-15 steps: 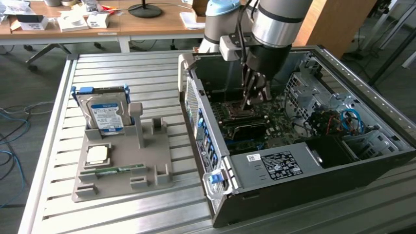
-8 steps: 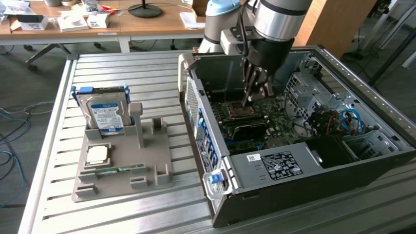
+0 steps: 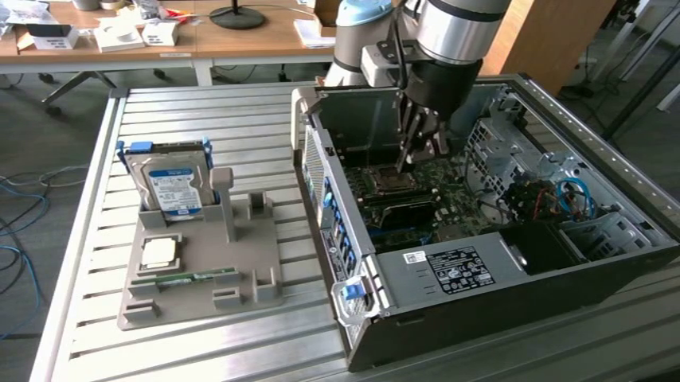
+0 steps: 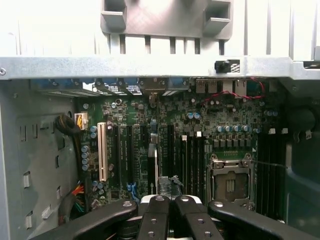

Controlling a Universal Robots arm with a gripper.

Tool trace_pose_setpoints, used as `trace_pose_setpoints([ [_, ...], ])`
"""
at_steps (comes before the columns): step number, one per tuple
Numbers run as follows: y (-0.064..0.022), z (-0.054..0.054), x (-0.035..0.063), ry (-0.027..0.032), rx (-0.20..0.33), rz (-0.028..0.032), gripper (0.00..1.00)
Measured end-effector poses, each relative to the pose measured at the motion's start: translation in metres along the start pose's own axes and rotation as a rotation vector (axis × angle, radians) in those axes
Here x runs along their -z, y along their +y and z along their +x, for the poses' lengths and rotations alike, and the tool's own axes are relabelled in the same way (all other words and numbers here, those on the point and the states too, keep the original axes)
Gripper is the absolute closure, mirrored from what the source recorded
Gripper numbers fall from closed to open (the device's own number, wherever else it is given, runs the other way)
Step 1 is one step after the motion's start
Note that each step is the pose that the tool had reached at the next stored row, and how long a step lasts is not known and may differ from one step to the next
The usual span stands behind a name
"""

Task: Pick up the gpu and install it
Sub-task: 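Press down on the gpu until it lock into place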

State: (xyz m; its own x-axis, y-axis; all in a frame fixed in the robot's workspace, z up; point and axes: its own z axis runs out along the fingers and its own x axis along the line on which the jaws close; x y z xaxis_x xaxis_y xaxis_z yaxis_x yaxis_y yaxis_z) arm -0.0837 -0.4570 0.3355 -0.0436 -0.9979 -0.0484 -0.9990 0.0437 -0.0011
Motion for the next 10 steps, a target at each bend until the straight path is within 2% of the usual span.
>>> trace_pose_setpoints([
  [10,-0.0195,-0.001,-0.0001,0.0000,0.000,0.0001,0.89],
])
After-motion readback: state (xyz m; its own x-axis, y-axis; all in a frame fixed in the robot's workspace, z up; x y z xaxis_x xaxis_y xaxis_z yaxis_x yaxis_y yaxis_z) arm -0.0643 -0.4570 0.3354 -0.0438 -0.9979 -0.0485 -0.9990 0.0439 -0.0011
